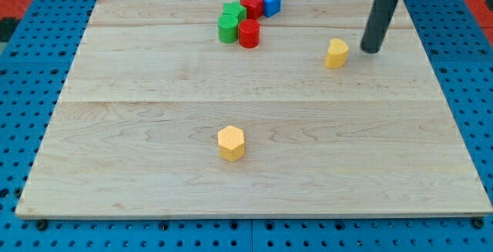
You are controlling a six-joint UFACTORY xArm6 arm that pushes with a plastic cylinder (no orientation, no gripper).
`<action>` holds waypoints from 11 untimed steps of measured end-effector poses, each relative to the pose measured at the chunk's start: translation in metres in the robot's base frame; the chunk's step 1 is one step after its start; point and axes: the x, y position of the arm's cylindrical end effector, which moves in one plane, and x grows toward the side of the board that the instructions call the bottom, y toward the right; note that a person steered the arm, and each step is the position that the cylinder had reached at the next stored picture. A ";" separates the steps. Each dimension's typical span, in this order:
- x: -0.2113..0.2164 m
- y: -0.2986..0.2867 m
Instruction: Move the yellow heart to the top right
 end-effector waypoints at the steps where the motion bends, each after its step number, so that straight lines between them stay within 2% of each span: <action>1: -0.008 0.014; 2: 0.005 0.012; 4: 0.006 -0.051; 6: 0.001 -0.084; 7: 0.006 -0.051; 8: 0.067 -0.060; 9: 0.073 -0.132; 11: -0.034 -0.019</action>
